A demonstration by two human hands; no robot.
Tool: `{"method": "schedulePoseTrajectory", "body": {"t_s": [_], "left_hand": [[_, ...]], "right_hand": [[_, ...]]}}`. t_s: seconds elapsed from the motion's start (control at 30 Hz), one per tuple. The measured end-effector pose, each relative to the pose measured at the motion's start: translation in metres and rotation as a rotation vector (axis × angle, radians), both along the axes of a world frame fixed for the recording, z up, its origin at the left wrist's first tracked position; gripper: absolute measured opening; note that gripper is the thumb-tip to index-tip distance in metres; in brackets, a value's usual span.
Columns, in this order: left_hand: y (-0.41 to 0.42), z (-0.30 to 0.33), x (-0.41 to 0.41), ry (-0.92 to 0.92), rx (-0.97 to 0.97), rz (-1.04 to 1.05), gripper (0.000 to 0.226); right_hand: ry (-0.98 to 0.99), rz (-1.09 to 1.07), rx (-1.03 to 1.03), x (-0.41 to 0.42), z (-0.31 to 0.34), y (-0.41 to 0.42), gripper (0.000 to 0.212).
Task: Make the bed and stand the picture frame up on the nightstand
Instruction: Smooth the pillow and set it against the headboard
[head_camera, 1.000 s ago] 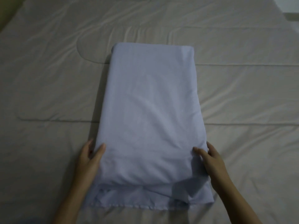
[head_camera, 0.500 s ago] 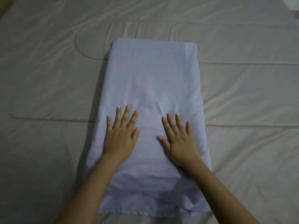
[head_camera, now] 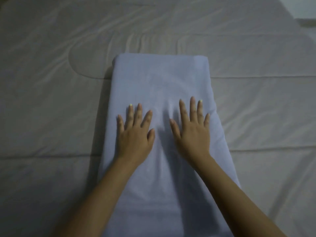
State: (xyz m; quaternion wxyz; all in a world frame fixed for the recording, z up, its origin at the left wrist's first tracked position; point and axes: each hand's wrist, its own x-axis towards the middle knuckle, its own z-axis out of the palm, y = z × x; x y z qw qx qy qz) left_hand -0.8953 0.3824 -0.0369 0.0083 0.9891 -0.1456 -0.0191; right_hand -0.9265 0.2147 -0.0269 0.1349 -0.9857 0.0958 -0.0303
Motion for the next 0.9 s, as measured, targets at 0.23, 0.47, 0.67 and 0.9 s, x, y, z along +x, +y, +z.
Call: {"method": "schedulePoseTrajectory", "body": {"t_s": [0.23,0.47,0.67,0.9], "left_hand": [[-0.016,0.011,0.053,0.045,-0.034,0.072,0.070],[-0.046,0.062,0.144,-0.302,-0.194,0.043,0.059],[-0.026,-0.008,0.189,0.117,-0.003,0.113,0.059],[-0.032,0.046,0.184,-0.300,-0.176,0.086,0.060]], "right_hand": [[0.212,0.047,-0.029,0.046,-0.005,-0.013,0.062],[-0.300,-0.131,0.056,0.152,0.055,-0.041,0.062],[0.217,0.171,0.041,0.187,-0.026,-0.068,0.064],[-0.251,-0.129,-0.001,0.184,0.027,-0.060,0.067]]}}
